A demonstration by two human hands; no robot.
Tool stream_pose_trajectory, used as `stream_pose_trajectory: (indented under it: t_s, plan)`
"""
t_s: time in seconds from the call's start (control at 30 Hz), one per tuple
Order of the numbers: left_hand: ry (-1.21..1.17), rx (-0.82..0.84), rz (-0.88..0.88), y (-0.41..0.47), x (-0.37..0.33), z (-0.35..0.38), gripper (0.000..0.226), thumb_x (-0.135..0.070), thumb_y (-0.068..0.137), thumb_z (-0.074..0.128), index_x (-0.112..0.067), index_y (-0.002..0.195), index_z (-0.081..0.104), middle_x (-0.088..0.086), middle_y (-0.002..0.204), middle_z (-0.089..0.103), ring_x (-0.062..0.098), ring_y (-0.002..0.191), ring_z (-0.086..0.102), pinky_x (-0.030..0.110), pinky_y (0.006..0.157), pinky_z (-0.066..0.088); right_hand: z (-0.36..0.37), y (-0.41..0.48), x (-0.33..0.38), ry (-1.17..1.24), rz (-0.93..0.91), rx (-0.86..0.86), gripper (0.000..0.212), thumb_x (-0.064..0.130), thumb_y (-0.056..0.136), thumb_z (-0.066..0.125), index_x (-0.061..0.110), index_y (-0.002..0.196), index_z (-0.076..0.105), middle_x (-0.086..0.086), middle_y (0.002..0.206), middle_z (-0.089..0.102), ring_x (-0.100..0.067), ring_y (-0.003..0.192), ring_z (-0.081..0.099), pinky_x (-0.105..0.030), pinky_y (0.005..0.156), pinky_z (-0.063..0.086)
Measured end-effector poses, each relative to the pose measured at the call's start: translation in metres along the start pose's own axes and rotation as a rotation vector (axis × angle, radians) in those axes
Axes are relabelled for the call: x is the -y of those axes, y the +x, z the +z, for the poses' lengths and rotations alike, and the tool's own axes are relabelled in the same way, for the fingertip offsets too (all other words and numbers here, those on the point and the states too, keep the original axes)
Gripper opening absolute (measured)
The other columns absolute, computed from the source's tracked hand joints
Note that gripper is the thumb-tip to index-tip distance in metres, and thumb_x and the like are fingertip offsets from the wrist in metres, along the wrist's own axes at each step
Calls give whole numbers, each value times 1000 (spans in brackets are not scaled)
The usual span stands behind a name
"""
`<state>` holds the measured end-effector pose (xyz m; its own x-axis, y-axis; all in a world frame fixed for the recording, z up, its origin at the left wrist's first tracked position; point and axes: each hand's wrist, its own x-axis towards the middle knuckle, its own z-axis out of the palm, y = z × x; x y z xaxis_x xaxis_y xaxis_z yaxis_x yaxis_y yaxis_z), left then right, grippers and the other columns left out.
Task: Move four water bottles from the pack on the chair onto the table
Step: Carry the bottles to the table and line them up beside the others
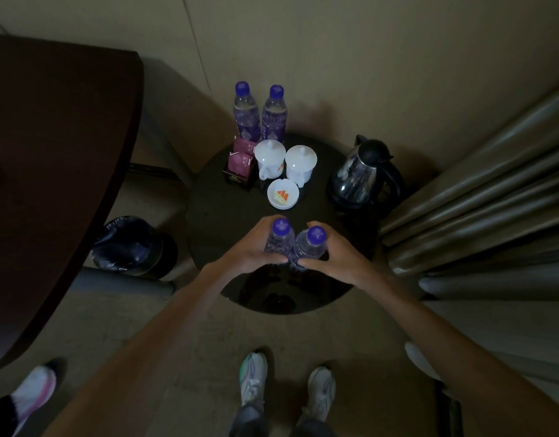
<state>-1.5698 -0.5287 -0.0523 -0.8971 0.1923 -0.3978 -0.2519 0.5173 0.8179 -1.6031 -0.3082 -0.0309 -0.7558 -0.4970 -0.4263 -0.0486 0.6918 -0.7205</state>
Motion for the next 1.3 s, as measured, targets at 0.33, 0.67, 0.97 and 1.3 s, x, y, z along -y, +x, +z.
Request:
stream_pose_trajectory:
  t_s: [0.33,0.67,0.97,1.3]
  plan:
    - [6,-196,-55,-5,-12,20,71,-24,65,81,-67,103,40,-10,130,48,5,119,50,40,105,42,17,3,-4,41,-19,-207,53,21,72,81,43,105,45,30,89,52,29,89,49,-9,71,35]
    - [48,-184,-85,-6,-31,10,60,-48,53,80,-63,99,46,-20,113,58,-1,103,58,38,95,50,-7,4,10,16,7,-103,51,28,77,78,27,122,54,6,123,60,-7,111,60,-32,97,52]
    - [281,-138,292,54,-152,-121,63,-64,64,74,-42,116,45,-21,113,55,0,104,56,25,88,46,-146,42,101,87,-54,-306,36,26,72,85,30,101,65,13,96,73,5,93,67,-21,86,53]
    - [337,-194,462,174,-228,-206,49,-41,67,85,-16,101,58,-2,98,59,15,88,57,29,74,45,-234,137,118,232,-132,-434,40,42,63,83,26,94,62,-2,95,73,-19,91,71,-51,85,57]
